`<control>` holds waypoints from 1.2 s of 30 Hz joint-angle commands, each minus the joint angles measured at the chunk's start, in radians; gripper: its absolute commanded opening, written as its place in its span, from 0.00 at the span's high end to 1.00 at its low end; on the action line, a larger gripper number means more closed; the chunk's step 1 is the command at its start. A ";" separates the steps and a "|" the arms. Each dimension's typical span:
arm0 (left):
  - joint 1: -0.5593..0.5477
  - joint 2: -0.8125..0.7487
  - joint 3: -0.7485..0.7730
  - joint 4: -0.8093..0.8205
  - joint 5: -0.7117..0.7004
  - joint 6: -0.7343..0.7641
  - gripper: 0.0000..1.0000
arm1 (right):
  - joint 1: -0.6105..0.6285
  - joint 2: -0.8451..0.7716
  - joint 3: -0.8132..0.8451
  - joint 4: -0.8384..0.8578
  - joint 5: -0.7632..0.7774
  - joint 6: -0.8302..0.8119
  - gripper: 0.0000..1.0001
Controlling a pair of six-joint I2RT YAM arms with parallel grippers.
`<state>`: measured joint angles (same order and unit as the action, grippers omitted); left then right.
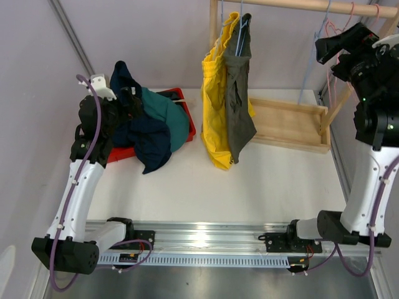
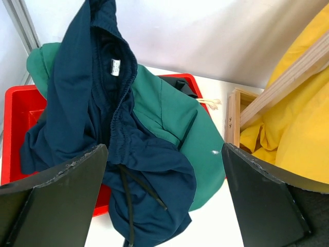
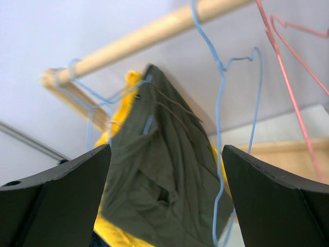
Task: Remove the shorts from the hanger
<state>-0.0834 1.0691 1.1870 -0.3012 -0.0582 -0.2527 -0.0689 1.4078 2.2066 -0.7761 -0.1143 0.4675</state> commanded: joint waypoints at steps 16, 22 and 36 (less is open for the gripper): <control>-0.006 -0.063 -0.072 0.085 0.097 0.004 0.01 | 0.423 0.417 0.235 0.170 0.108 -0.027 0.05; -0.006 -0.077 -0.087 0.088 0.118 -0.005 0.01 | 0.440 0.482 0.235 0.224 0.153 -0.033 0.06; -0.006 -0.092 -0.093 0.089 0.143 -0.014 0.01 | 0.491 0.560 0.226 0.314 0.217 -0.043 0.22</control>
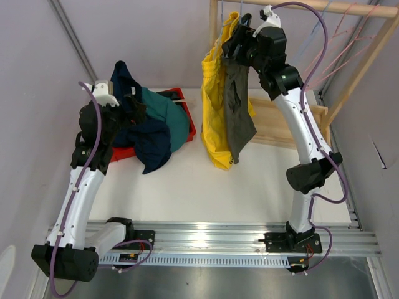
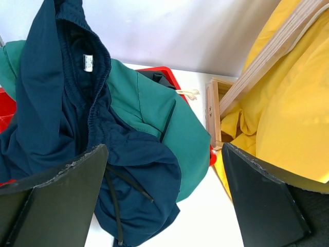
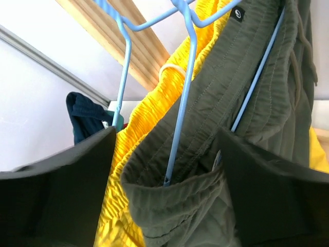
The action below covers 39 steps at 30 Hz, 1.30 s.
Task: Remove the shorts from the hanger
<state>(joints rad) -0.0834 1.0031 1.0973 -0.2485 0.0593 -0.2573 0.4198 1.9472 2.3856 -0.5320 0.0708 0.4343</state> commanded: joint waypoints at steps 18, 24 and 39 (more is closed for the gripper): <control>-0.006 -0.017 -0.001 0.035 0.054 -0.016 0.01 | 0.004 0.068 0.057 0.122 0.095 -0.011 0.98; -0.016 -0.023 -0.027 0.129 0.296 -0.002 0.01 | 0.002 0.013 0.072 0.141 0.101 -0.045 1.00; -0.499 0.000 0.111 0.135 0.217 0.075 0.01 | 0.004 -0.293 -0.068 0.168 0.144 -0.089 1.00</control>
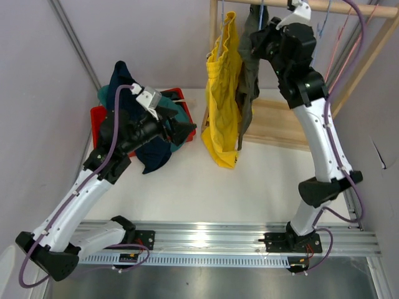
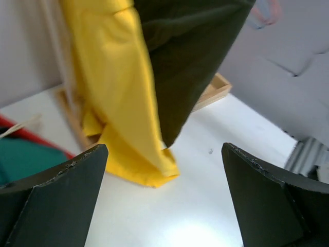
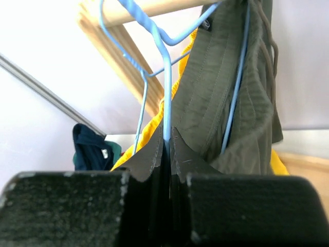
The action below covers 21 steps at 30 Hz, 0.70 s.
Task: Remove the shorts from the hanger
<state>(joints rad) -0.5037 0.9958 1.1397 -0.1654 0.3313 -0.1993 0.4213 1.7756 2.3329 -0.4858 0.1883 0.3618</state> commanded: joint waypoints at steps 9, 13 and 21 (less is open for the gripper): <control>-0.429 0.187 0.222 0.158 -0.186 0.044 0.01 | 0.112 -0.421 -0.409 0.227 0.095 0.031 1.00; -0.541 0.294 0.285 0.200 -0.225 0.060 0.01 | 0.149 -0.485 -0.481 0.240 0.119 0.052 1.00; -0.630 0.457 0.347 0.231 -0.353 0.078 0.04 | 0.188 -0.573 -0.540 0.237 0.148 0.080 1.00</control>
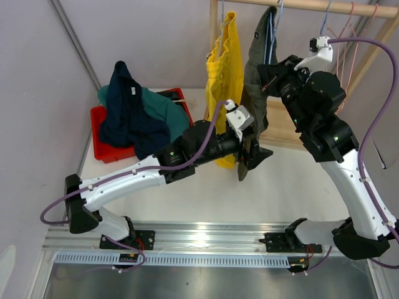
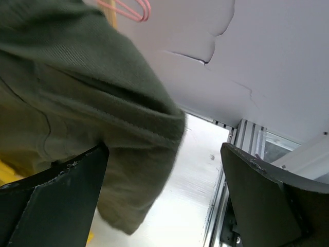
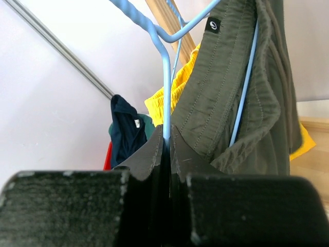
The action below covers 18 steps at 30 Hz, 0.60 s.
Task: Remove the shorts from the hanger
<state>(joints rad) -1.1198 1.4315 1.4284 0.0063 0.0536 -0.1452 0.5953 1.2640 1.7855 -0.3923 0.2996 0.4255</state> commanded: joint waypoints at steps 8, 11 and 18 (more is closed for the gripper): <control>-0.054 0.069 0.089 0.083 -0.261 0.064 0.86 | 0.021 -0.121 -0.026 0.107 0.032 0.073 1.00; -0.060 0.087 0.130 0.037 -0.313 0.078 1.00 | 0.021 -0.146 -0.047 0.096 0.041 0.085 1.00; -0.314 -0.101 -0.121 0.089 -0.454 0.093 1.00 | 0.017 -0.109 0.049 0.046 0.091 0.009 1.00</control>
<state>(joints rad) -1.2991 1.4567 1.3960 0.0471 -0.2981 -0.0616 0.6079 1.1496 1.7386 -0.4049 0.3565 0.4740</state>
